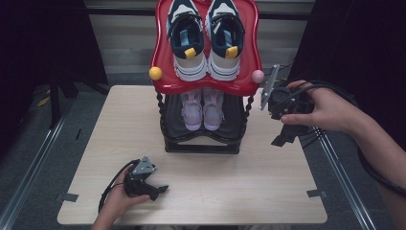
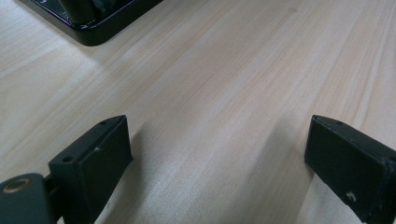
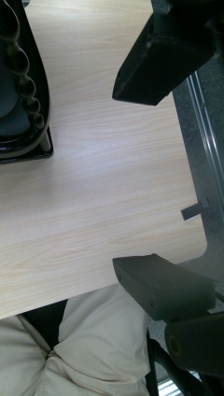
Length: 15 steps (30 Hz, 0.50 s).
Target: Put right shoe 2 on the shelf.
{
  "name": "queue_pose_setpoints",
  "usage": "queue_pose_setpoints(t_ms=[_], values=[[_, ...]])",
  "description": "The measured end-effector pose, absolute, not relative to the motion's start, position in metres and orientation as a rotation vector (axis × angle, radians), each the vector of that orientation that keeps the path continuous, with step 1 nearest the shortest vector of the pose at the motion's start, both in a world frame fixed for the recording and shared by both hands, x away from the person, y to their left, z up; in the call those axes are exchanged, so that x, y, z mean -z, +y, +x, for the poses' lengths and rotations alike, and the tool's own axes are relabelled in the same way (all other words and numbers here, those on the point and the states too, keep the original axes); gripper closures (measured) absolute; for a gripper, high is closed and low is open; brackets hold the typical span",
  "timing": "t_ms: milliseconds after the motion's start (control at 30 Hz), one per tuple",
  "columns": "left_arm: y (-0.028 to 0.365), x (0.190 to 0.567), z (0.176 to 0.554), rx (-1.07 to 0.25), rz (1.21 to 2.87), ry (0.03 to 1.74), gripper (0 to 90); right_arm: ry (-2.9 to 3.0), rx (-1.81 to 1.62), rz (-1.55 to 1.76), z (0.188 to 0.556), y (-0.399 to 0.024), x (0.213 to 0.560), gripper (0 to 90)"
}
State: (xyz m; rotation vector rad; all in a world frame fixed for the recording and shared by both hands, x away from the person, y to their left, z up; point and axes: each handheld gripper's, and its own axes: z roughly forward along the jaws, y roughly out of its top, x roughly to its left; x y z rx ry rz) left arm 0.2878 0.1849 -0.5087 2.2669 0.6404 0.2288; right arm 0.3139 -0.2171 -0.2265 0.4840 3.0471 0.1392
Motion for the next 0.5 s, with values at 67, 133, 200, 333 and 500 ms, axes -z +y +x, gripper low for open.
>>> queue_pose_setpoints(t_ms=[67,133,200,333,500], values=[[0.185,0.509,0.288,-0.229,2.267,0.641,6.7,3.046,-0.151,0.494,0.313,-0.219,0.231,15.8],[0.185,0.509,0.288,-0.233,2.268,0.638,6.7,3.051,-0.15,0.48,0.312,-0.221,0.235,15.7],[0.185,0.509,0.288,-0.232,2.267,0.638,6.7,3.053,-0.154,0.486,0.311,-0.223,0.239,15.7],[0.185,0.509,0.288,-0.233,2.268,0.638,6.7,3.062,-0.156,0.486,0.309,-0.227,0.246,15.8],[0.185,0.509,0.288,-0.233,2.268,0.638,6.7,3.067,-0.147,0.502,0.307,-0.231,0.255,15.8]])
